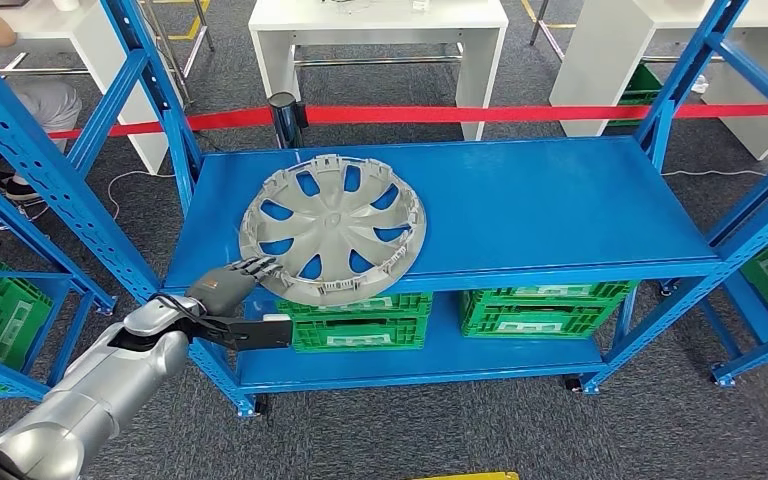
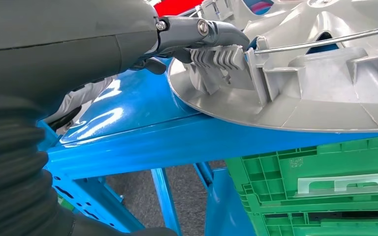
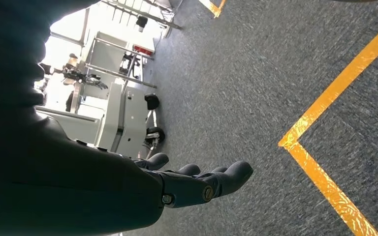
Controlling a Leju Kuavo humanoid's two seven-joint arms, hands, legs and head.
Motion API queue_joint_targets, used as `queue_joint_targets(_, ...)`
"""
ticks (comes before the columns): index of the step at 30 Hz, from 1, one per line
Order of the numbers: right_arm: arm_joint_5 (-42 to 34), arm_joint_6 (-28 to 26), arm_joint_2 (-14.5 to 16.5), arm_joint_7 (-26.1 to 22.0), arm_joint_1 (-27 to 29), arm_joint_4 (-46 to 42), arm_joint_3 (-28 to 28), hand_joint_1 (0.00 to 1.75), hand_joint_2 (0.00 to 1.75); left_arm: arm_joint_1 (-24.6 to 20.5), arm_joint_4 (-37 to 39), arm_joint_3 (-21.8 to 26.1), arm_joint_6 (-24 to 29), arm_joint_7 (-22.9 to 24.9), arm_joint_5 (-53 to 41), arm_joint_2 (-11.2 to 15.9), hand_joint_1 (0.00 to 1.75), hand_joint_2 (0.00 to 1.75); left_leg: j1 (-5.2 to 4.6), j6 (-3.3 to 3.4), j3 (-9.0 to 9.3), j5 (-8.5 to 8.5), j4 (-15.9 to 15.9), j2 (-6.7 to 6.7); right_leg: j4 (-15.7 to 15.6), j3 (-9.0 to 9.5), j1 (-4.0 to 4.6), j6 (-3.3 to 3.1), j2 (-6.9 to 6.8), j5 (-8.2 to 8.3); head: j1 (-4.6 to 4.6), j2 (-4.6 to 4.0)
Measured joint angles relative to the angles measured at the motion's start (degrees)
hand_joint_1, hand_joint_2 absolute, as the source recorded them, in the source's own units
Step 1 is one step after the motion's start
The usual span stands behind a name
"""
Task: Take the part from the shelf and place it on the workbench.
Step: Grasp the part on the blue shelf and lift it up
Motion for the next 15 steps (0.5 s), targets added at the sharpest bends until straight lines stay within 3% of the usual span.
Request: queue_joint_targets(15, 1.0, 0.0, 0.0, 0.4, -0.4, 0.0, 0.0, 0.00, 1.75, -1.1, 0.8, -2.5, -4.3, 7.4, 1.8, -1.4, 0.00, 1.75, -0.01, 0.00, 0.70, -0.30, 0.0, -0.03, 0.0, 0.73, -0.01, 0.04, -0.08, -0.26, -0.02, 0.00)
